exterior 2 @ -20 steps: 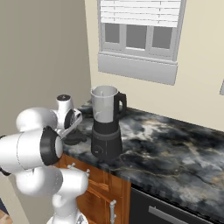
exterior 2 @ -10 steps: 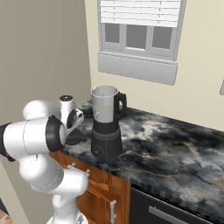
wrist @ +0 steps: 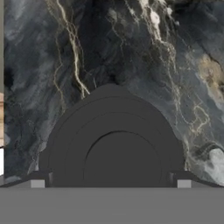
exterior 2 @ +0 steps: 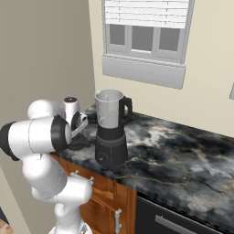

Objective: Grab the lime and lemon from the fridge, place them in the blender, close the lid, and turn on the blender to create a marinade.

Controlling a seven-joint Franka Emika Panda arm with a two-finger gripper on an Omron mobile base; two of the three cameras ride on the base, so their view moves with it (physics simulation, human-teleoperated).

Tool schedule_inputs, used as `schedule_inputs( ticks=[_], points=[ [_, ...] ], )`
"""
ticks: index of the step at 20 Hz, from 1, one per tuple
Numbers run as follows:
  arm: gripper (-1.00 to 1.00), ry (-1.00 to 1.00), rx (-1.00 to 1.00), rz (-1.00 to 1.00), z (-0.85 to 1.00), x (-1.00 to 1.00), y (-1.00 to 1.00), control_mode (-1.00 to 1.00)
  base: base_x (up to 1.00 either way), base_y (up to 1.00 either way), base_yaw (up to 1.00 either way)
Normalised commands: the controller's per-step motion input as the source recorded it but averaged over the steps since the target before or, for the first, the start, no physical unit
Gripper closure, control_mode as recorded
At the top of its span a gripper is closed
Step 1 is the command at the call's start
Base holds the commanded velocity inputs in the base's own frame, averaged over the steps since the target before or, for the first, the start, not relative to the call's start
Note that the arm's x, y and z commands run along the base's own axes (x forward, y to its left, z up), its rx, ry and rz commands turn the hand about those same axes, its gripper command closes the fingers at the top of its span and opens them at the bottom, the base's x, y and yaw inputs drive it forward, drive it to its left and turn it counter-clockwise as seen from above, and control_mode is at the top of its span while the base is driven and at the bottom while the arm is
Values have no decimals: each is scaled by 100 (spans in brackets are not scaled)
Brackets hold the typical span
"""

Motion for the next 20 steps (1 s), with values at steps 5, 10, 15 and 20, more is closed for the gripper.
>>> schedule_inputs(
  ticks=[5,10,15,20],
  points=[
    [100,7,-1,0,-42,1,2,-100,0,0,0],
    [100,7,-2,0,-44,-21,0,-100,0,0,0],
    [100,-3,0,-1,-13,-47,0,-100,0,0,0],
    [100,-24,0,-3,2,-72,-8,-100,0,0,0]
  ],
)
